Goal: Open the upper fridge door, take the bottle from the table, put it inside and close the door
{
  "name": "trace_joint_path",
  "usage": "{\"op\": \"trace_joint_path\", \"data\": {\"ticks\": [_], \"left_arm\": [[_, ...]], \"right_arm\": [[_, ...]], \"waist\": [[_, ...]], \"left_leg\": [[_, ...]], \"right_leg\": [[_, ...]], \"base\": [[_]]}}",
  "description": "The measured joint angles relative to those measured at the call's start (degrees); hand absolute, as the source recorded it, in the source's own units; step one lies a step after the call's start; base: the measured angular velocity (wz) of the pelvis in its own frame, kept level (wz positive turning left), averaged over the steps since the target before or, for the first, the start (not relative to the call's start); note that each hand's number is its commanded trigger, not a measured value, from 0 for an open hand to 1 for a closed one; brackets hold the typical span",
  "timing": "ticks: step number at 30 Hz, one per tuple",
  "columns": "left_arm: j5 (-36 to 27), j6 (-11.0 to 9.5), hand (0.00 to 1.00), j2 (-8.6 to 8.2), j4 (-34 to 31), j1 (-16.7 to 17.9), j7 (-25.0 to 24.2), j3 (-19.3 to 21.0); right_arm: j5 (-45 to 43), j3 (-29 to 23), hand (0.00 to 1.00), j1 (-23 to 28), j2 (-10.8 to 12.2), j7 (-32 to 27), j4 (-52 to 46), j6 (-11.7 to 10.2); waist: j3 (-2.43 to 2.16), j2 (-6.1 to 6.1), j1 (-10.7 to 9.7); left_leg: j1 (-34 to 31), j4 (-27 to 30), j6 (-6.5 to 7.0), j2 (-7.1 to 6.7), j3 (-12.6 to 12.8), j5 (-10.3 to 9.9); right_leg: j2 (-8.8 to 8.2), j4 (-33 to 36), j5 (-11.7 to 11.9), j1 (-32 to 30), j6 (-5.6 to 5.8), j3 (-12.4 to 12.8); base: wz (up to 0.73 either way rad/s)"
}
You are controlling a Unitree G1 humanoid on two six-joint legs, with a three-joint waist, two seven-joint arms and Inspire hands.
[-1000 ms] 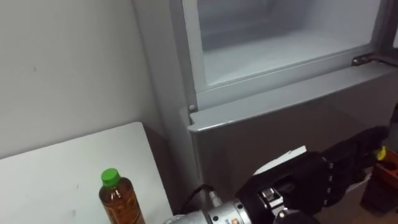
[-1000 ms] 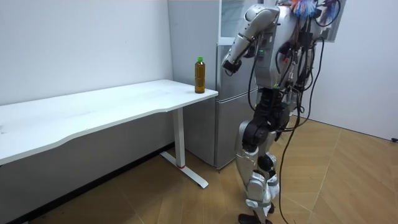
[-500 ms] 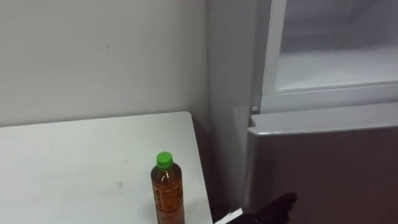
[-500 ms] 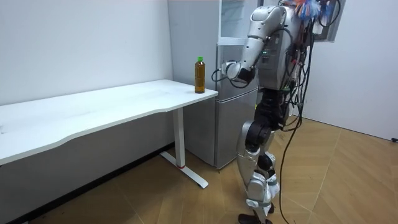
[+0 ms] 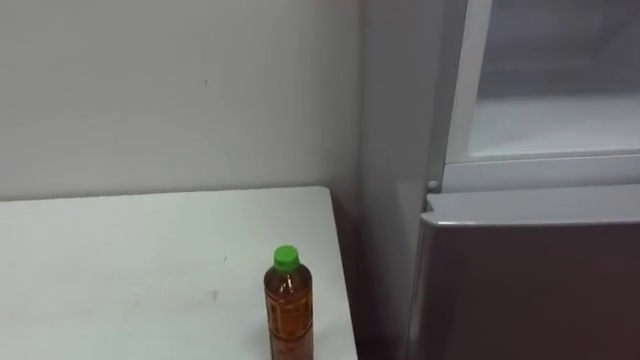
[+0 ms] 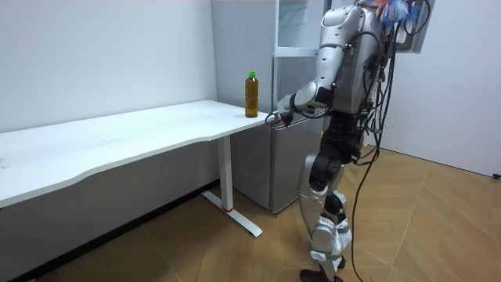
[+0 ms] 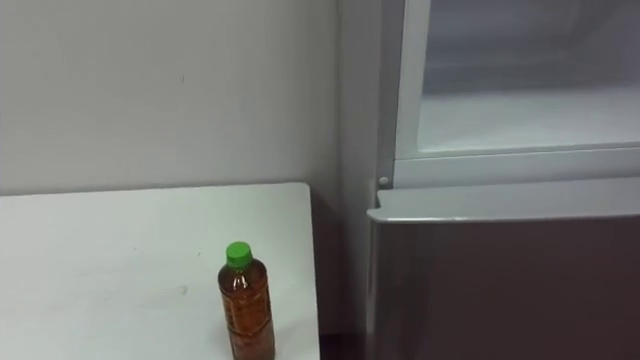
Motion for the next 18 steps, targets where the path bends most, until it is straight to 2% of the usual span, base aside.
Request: {"op": "trace_joint_path", "data": {"ticks": [2,4,5,6,9,11,12,13,14,18], "left_arm": [[2.21,-0.27,0.0,0.05,3.85,0.11,1.0,0.32],[2.71,-1.85,0.0,-0.12,10.16,0.35,2.24,0.82],[3.32,-2.35,0.0,-0.46,14.71,1.08,3.6,1.92],[3.74,-2.66,0.0,-0.59,18.52,1.87,5.2,3.14],[3.75,-3.86,0.0,-0.85,25.04,3.33,8.12,6.1],[3.62,-6.48,0.0,-1.43,32.16,4.71,11.34,9.12],[3.61,-6.77,0.0,-1.59,33.66,4.98,12.14,9.8],[3.57,-7.03,0.0,-2.19,35.98,5.86,13.63,11.41],[3.53,-7.51,0.0,-2.84,38.24,6.52,14.73,13.49],[3.53,-9.31,0.0,-5.06,45.14,6.97,17.84,19.33]], "right_arm": [[-0.16,0.0,0.0,0.17,0.06,-0.32,-0.22,0.01],[-0.06,0.03,0.0,1.21,0.02,-0.35,-1.7,-0.03],[-0.11,0.02,0.0,1.95,0.16,-0.4,-2.25,-0.39],[-0.32,-0.01,0.0,2.39,0.3,-0.56,-2.38,-0.66],[-0.24,-0.05,0.0,4.0,0.11,-0.83,-3.69,-0.81],[-0.09,-0.08,0.0,4.64,0.17,-1.07,-3.98,-1.27],[-0.1,-0.1,0.0,4.77,0.17,-1.06,-4.09,-1.38],[-0.23,-0.24,0.0,5.23,0.17,-1.05,-4.24,-2.01],[-0.35,-0.74,0.0,5.64,0.17,-1.0,-4.26,-2.35],[-0.41,-2.73,0.0,6.62,0.46,-1.11,-4.08,-2.66]], "waist": [[-0.06,-0.43,1.21],[-0.25,-0.78,1.63],[-0.72,-0.86,1.69],[-0.91,-0.92,1.97],[-0.78,-1.31,2.74],[-0.63,-1.03,3.07],[-0.62,-1.04,3.07],[-0.4,-0.66,3.08],[-0.55,-0.41,3.3],[-0.67,-0.23,4.22]], "left_leg": [[-0.08,0.03,-0.04,0.0,0.01,0.02],[-0.07,0.08,-0.1,0.0,-0.13,0.07],[-0.02,0.12,-0.14,0.0,-0.38,0.09],[0.04,0.19,-0.15,0.02,-0.62,0.09],[0.2,0.17,-0.15,-0.02,-0.65,0.09],[0.28,-0.31,-0.14,-0.11,-0.79,0.07],[0.38,-0.56,-0.13,-0.14,-0.79,0.06],[0.54,-0.93,-0.12,-0.21,-0.8,0.06],[0.66,-0.97,-0.1,-0.24,-0.79,0.04],[1.08,-1.03,-0.08,-0.32,-0.88,0.05]], "right_leg": [[0.04,0.03,0.0,-0.27,0.0,0.06],[0.06,0.05,0.0,0.28,0.0,-0.03],[0.09,0.12,-0.02,0.43,-0.01,-0.09],[0.12,0.15,-0.02,0.51,-0.01,-0.12],[0.11,0.14,0.0,0.48,0.0,-0.1],[0.09,0.14,0.04,0.45,0.06,-0.03],[0.09,0.14,0.06,0.47,0.08,0.01],[0.1,0.13,0.07,0.4,0.1,0.18],[0.09,0.2,0.07,0.45,0.11,0.32],[0.16,0.24,0.09,0.9,0.13,0.8]], "base": [[0.0],[0.02],[0.06],[0.03],[0.0],[0.0],[0.0],[-0.04],[-0.05],[-0.03]]}}
